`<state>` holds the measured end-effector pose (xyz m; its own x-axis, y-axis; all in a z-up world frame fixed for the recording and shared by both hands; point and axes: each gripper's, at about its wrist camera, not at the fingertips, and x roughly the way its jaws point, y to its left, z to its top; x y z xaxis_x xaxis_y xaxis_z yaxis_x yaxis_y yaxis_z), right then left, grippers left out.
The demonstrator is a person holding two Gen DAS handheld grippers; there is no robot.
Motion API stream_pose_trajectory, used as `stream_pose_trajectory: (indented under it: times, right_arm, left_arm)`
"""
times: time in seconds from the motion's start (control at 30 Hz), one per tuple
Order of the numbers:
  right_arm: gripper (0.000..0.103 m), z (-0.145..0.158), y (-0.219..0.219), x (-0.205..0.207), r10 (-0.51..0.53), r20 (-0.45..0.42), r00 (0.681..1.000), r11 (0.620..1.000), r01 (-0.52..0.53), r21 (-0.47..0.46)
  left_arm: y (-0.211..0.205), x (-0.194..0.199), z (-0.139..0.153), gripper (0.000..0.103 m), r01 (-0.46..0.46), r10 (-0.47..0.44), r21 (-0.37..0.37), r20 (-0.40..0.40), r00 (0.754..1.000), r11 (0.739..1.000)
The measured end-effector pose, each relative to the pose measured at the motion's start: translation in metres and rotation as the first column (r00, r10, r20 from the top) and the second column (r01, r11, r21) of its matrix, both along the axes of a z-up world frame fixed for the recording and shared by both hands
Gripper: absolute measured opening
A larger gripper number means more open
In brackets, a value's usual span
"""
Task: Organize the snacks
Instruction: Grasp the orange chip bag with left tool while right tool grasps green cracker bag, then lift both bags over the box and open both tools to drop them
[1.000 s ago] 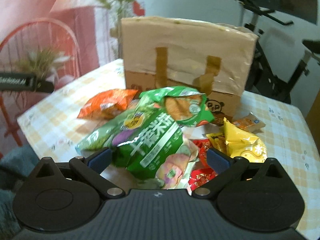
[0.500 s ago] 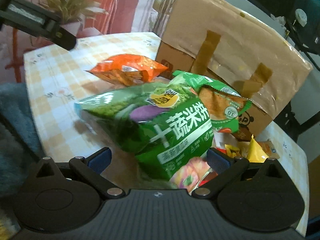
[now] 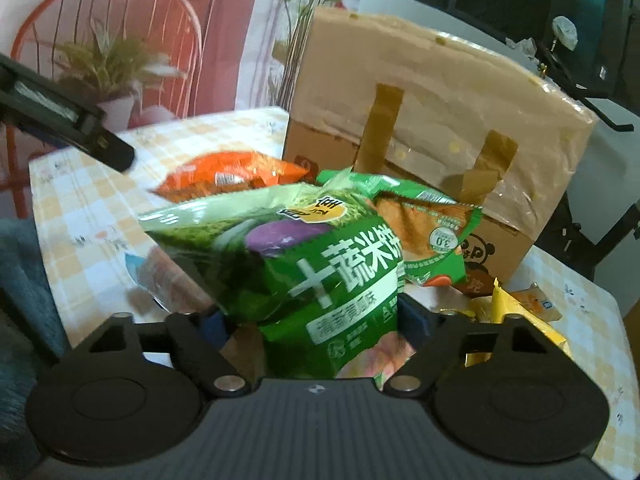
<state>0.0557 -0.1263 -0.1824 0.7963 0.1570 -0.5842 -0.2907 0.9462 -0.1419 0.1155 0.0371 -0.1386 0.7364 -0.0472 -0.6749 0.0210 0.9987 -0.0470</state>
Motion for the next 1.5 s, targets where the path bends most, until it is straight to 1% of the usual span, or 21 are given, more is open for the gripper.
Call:
stream_pose_trajectory:
  times: [0.2,0.3,0.4,0.47,0.5,0.57,0.67,0.7,0.8,0.87,0.93,0.97,1.07,1.13,1.17,1.23,1.27,1.33,1.5]
  right_arm:
    - [0.078,0.016,-0.013,-0.008,-0.047,0.036,0.998,0.995,0.043,0.090]
    - [0.078,0.021,-0.018,-0.007,-0.066,0.023,0.998,0.989,0.063,0.131]
    - [0.078,0.024,-0.021,-0.007,-0.077,0.021,0.997,0.988,0.073,0.137]
    - [0.078,0.024,-0.023,-0.007,-0.078,0.020,0.997,0.988,0.075,0.137]
    - [0.078,0.023,-0.023,-0.008,-0.080,0.017,0.997,0.987,0.077,0.138]
    - [0.078,0.022,-0.025,-0.008,-0.086,0.012,0.996,0.986,0.084,0.142]
    - [0.078,0.019,-0.027,-0.007,-0.096,0.004,0.995,0.985,0.094,0.146]
    - [0.078,0.019,-0.028,-0.006,-0.097,0.002,0.995,0.984,0.095,0.148]
    - [0.078,0.017,-0.025,-0.005,-0.085,-0.002,0.996,0.986,0.085,0.144]
    - [0.078,0.015,-0.022,-0.005,-0.075,-0.009,0.997,0.987,0.076,0.139]
    - [0.078,0.014,-0.023,-0.003,-0.072,-0.013,0.997,0.988,0.073,0.138]
    - [0.078,0.014,-0.023,-0.004,-0.073,-0.013,0.997,0.988,0.075,0.138]
    - [0.078,0.013,-0.024,-0.003,-0.081,-0.017,0.997,0.986,0.083,0.141]
    - [0.078,0.012,-0.024,-0.003,-0.081,-0.019,0.997,0.987,0.083,0.141]
    - [0.078,0.013,-0.024,-0.002,-0.080,-0.020,0.997,0.987,0.082,0.140]
    - [0.078,0.013,-0.024,-0.003,-0.080,-0.020,0.997,0.987,0.082,0.138]
    - [0.078,0.013,-0.023,-0.003,-0.081,-0.018,0.997,0.987,0.082,0.140]
    - [0.078,0.014,-0.024,-0.003,-0.084,-0.016,0.996,0.986,0.085,0.143]
    - [0.078,0.015,-0.026,-0.006,-0.091,-0.012,0.996,0.984,0.092,0.155]
  left_arm:
    - [-0.012,0.030,-0.004,0.098,0.068,-0.068,-0.002,0.033,0.997,0.998]
    - [-0.022,0.051,-0.013,0.098,0.087,-0.087,0.000,0.020,0.996,0.996]
    - [-0.029,0.073,-0.023,0.098,0.116,-0.116,-0.010,0.006,0.993,0.993]
    - [-0.030,0.088,-0.031,0.097,0.097,-0.097,0.001,-0.019,0.995,0.995]
    - [-0.027,0.093,-0.035,0.095,0.076,-0.077,-0.006,-0.032,0.997,0.997]
    - [-0.018,0.101,-0.041,0.094,0.047,-0.050,-0.057,-0.056,0.997,0.997]
    - [-0.011,0.111,-0.049,0.094,0.034,-0.046,-0.125,-0.098,0.994,0.992]
    - [-0.012,0.112,-0.051,0.094,0.038,-0.051,-0.129,-0.101,0.994,0.991]
    - [-0.019,0.118,-0.056,0.095,0.051,-0.060,-0.089,-0.100,0.993,0.995]
    - [-0.023,0.121,-0.061,0.096,0.051,-0.058,-0.076,-0.106,0.993,0.996]
    - [-0.022,0.123,-0.068,0.100,0.033,-0.041,-0.070,-0.111,0.993,0.997]
    - [-0.020,0.125,-0.071,0.103,0.022,-0.031,-0.072,-0.117,0.993,0.997]
    - [-0.012,0.127,-0.075,0.103,0.017,-0.033,-0.128,-0.123,0.992,0.992]
    - [-0.011,0.122,-0.074,0.088,0.051,-0.063,-0.129,-0.092,0.994,0.990]
    - [-0.012,0.118,-0.070,0.071,0.077,-0.087,-0.127,-0.069,0.994,0.989]
    - [-0.018,0.108,-0.064,0.067,0.067,-0.071,-0.063,-0.059,0.996,0.996]
    - [-0.018,0.103,-0.061,0.065,0.067,-0.069,-0.047,-0.047,0.997,0.997]
    - [-0.016,0.092,-0.057,0.064,0.084,-0.086,-0.057,-0.029,0.996,0.995]
    - [-0.011,0.060,-0.042,0.064,0.058,-0.058,-0.029,0.005,0.998,0.998]
